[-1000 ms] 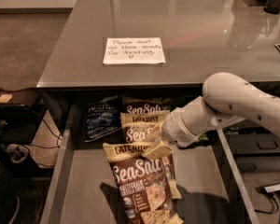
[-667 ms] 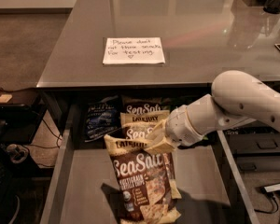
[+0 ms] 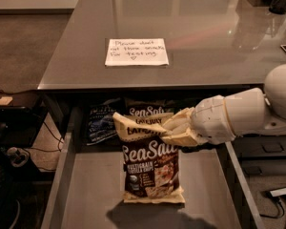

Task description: Pick brown chip bag from top drawer and place on counter

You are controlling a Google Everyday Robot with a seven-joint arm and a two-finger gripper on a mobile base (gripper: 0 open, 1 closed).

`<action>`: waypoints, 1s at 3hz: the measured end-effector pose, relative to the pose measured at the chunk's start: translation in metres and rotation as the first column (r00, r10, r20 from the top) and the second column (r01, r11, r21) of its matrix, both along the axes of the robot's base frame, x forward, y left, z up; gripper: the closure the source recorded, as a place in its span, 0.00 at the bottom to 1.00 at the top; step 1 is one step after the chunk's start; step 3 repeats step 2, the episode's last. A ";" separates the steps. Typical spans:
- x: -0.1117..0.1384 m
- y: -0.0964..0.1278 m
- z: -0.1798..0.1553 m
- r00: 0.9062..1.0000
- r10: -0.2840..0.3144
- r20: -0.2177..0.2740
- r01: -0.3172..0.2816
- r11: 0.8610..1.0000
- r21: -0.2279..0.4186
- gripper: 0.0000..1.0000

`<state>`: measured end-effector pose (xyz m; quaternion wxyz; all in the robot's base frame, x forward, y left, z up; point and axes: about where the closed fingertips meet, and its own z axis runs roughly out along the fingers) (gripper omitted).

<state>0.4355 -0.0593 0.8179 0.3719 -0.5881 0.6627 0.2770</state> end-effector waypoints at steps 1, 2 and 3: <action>-0.011 -0.016 0.047 0.997 -0.032 0.074 0.030 0.999 0.031 1.00; -0.020 -0.022 0.101 0.988 -0.045 0.147 0.040 0.999 0.037 1.00; -0.020 -0.022 0.101 0.988 -0.045 0.147 0.040 0.999 0.037 1.00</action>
Offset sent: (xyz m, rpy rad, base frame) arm -0.0291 -0.0331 0.1694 0.0420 -0.2400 -0.0641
